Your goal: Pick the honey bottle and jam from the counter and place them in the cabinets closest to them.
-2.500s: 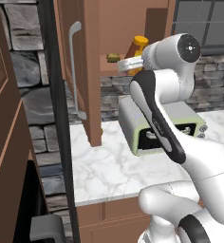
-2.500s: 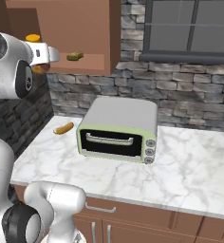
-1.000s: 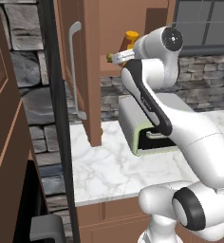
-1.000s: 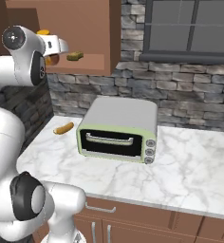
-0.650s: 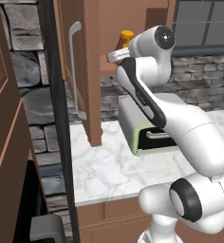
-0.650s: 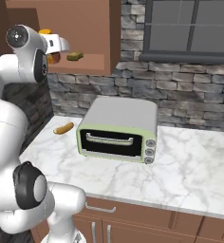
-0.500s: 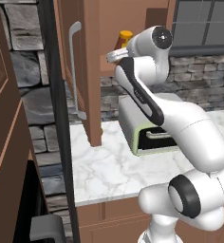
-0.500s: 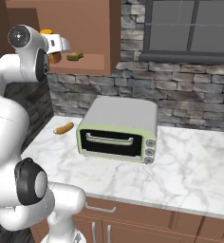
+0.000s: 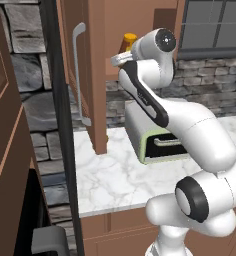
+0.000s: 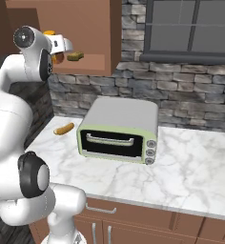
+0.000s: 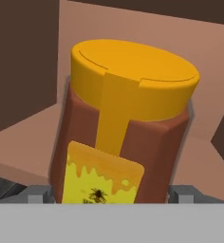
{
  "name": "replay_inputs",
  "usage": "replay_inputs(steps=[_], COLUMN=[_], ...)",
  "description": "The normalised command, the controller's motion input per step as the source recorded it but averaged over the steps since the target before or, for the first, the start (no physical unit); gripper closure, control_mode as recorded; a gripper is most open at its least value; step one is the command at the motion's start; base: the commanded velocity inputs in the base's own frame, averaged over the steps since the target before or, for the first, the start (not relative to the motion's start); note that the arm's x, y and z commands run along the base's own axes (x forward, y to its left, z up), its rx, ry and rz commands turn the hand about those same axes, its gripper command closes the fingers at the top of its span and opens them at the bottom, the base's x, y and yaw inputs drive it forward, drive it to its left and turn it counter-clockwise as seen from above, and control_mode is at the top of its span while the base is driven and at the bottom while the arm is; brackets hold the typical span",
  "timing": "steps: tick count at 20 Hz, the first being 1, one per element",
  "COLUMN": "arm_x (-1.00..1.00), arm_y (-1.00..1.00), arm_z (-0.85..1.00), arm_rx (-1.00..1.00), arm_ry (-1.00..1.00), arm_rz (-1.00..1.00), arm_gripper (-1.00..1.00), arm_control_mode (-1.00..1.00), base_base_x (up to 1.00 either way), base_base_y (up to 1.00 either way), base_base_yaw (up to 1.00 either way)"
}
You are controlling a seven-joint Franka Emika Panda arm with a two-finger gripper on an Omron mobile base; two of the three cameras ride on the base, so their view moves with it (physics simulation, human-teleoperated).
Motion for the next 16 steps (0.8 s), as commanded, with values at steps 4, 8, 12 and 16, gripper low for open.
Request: replay_inputs(steps=[4, 8, 12, 16], arm_x=[0.00, 0.00, 0.00, 0.00], arm_y=[0.00, 0.00, 0.00, 0.00], arm_z=[0.00, 0.00, 0.00, 0.00], arm_rx=[0.00, -0.01, -0.01, -0.01], arm_ry=[0.01, 0.07, 0.07, 0.00], arm_rz=[0.00, 0.01, 0.02, 0.00], arm_gripper=[1.00, 1.00, 1.00, 1.00], arm_control_mode=[-1.00, -1.00, -1.00, -1.00], base_base_x=[0.00, 0.00, 0.00, 0.00], base_base_y=[0.00, 0.00, 0.00, 0.00], base_base_yaw=[0.00, 0.00, 0.00, 0.00])
